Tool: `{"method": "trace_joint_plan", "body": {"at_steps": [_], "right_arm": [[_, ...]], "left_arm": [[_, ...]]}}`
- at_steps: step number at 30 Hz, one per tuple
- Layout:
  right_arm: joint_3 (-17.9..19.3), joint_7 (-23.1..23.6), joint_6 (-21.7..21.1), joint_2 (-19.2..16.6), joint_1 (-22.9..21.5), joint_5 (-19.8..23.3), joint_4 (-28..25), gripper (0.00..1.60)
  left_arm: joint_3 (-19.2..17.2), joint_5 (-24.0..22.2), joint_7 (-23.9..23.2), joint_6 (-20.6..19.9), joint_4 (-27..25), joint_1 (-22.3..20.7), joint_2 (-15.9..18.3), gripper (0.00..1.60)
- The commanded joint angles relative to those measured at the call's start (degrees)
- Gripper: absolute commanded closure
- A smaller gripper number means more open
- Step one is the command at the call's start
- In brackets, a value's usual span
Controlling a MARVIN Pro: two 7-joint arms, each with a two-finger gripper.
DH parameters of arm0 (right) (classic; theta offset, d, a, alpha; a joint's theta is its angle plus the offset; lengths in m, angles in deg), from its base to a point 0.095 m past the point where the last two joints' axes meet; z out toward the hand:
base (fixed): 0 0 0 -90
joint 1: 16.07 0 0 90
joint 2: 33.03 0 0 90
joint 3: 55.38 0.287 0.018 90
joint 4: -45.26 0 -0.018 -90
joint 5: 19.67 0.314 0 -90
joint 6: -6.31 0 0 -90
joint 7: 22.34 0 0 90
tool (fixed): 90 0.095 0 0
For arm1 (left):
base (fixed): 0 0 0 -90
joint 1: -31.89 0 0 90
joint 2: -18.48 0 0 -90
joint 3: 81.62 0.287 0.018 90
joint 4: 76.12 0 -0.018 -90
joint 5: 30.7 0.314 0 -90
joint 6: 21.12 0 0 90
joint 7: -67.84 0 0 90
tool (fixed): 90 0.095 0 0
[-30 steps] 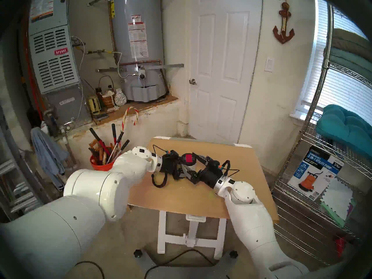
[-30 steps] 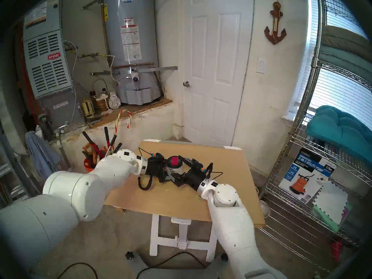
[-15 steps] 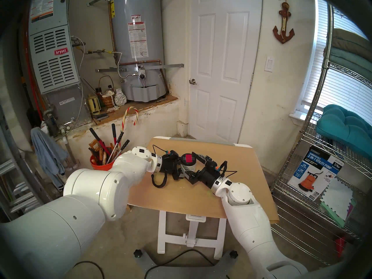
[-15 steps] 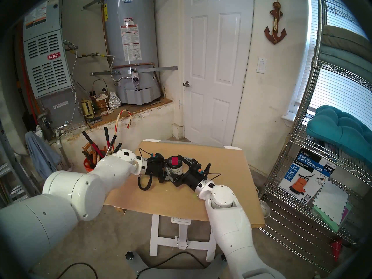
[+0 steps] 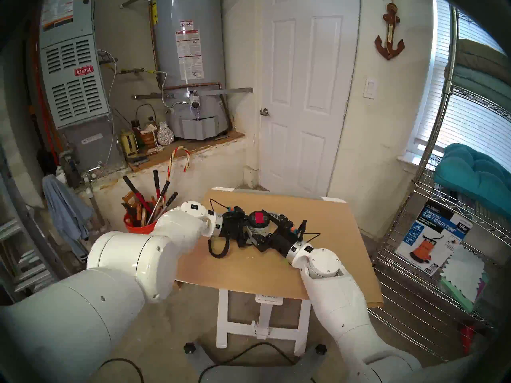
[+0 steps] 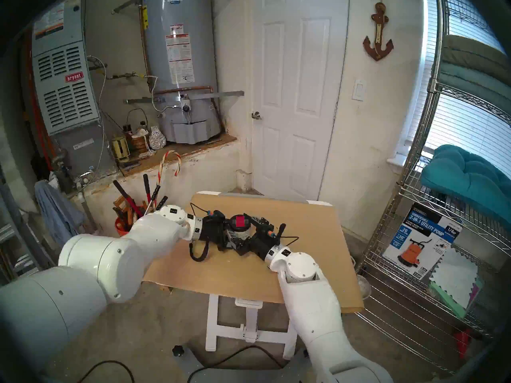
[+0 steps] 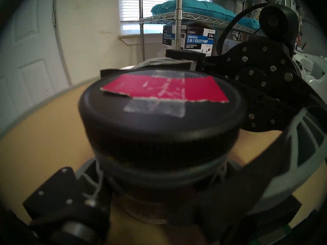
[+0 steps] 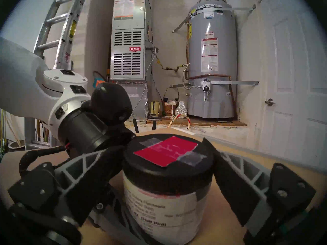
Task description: Open paint jar
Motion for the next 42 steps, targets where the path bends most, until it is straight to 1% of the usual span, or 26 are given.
{"method": "trace_joint_plan", "body": {"at_steps": [1, 10, 12, 13, 14, 16, 18, 19, 20, 22, 24, 25, 26, 27, 40, 42], "right_arm": [[-0.35, 0.85, -0.53, 0.97, -3.27, 0.62, -0.99, 0.0], [-0.3, 2.18, -1.41, 0.38, -3.22, 0.53, -0.81, 0.0], [-0.16, 2.43, -1.73, 0.26, -3.22, 0.57, -0.67, 0.35], [0.0, 2.54, -1.93, 0.3, -3.21, 0.76, -0.57, 0.56], [-0.05, 2.73, -1.83, 0.14, -3.34, 0.66, -0.42, 0.57], [0.07, 2.91, -2.09, 0.09, -3.44, 0.84, -0.3, 0.8], [0.1, 3.12, -1.98, -0.02, -3.61, 0.89, -0.03, 0.82], [0.13, 3.14, -1.99, -0.02, -3.64, 0.88, 0.03, 0.86], [0.17, 3.2, -2.08, -0.02, -3.67, 0.94, 0.09, 0.87], [0.18, 3.47, -2.38, -0.08, -3.79, 1.01, 0.21, 0.81], [-0.01, 3.97, -2.44, -0.37, -4.08, 0.86, 0.55, 0.81], [0.0, 4.23, -2.49, -0.41, -4.17, 1.0, 0.72, 0.76], [0.04, 4.43, -2.6, -0.43, -4.21, 1.11, 0.81, 0.24], [0.06, 4.4, -2.51, -0.43, -4.2, 1.06, 0.84, 0.0], [0.38, 4.06, -2.04, -0.25, -4.32, 0.82, 1.32, 0.0], [0.41, 4.14, -1.99, -0.26, -4.38, 0.81, 1.41, 0.28]], "left_arm": [[0.02, 0.03, -0.15, -0.25, -0.17, -0.62, 0.15, 1.6], [0.03, 0.09, -0.16, -0.44, -0.11, -0.7, 0.23, 1.6], [0.05, 0.12, -0.18, -0.48, -0.12, -0.73, 0.26, 1.6], [0.05, 0.12, -0.19, -0.49, -0.12, -0.74, 0.27, 1.6], [0.06, 0.13, -0.21, -0.49, -0.14, -0.74, 0.29, 1.6], [0.06, 0.14, -0.25, -0.47, -0.17, -0.75, 0.33, 1.6], [0.04, 0.12, -0.29, -0.43, -0.21, -0.75, 0.37, 1.6], [0.03, 0.11, -0.32, -0.43, -0.23, -0.75, 0.38, 1.6], [0.01, 0.09, -0.35, -0.42, -0.24, -0.75, 0.4, 1.6], [-0.02, 0.05, -0.4, -0.41, -0.26, -0.75, 0.42, 1.6], [-0.04, 0.03, -0.5, -0.42, -0.28, -0.77, 0.44, 1.6], [-0.05, 0.02, -0.54, -0.43, -0.29, -0.78, 0.45, 1.6], [-0.05, 0.01, -0.58, -0.45, -0.3, -0.79, 0.46, 1.6], [-0.06, 0.0, -0.61, -0.46, -0.3, -0.79, 0.46, 1.6], [-0.03, 0.04, -0.66, -0.5, -0.42, -0.71, 0.49, 1.6], [-0.03, 0.04, -0.68, -0.5, -0.42, -0.7, 0.5, 1.6]]}}
